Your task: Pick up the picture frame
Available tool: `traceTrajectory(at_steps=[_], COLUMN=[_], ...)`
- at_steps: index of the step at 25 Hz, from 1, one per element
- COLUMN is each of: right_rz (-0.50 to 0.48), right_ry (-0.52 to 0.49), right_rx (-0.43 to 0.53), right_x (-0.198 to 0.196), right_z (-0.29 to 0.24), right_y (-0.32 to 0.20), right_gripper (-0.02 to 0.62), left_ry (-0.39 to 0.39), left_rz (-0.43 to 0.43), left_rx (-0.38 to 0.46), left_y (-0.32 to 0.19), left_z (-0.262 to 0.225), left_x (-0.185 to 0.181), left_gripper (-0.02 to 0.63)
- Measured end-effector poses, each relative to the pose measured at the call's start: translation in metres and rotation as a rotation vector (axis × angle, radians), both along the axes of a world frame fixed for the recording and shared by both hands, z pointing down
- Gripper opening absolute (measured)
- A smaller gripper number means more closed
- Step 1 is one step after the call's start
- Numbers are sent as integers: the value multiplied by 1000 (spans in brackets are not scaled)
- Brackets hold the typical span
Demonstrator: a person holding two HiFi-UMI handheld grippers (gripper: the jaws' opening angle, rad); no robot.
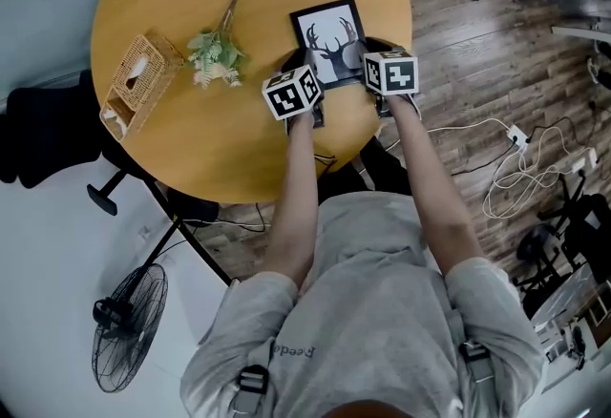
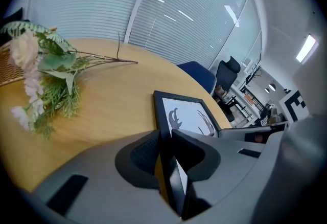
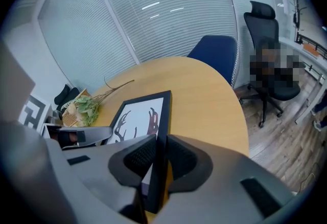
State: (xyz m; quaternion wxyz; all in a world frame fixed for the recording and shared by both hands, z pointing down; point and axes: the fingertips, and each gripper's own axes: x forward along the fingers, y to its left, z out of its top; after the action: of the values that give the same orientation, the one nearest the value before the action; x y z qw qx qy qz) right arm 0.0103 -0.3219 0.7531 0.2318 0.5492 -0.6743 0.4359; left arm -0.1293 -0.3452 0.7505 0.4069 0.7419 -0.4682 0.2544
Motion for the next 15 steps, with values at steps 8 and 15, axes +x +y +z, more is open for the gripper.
traceTrajectory(at_steps=[8,15], right_rz=[16,-13], right_ry=[5,37], right_rx=[114,234], right_x=[-7,-17], right_z=[-35,-86], right_y=[5,-3], right_gripper=[75,74], left_ry=[-61,-69], left_rz=[-8,-53], left_rx=[122,230], left_y=[0,-1], left_z=[-39,-93], left_x=[-5,-17], left_gripper=[86,86])
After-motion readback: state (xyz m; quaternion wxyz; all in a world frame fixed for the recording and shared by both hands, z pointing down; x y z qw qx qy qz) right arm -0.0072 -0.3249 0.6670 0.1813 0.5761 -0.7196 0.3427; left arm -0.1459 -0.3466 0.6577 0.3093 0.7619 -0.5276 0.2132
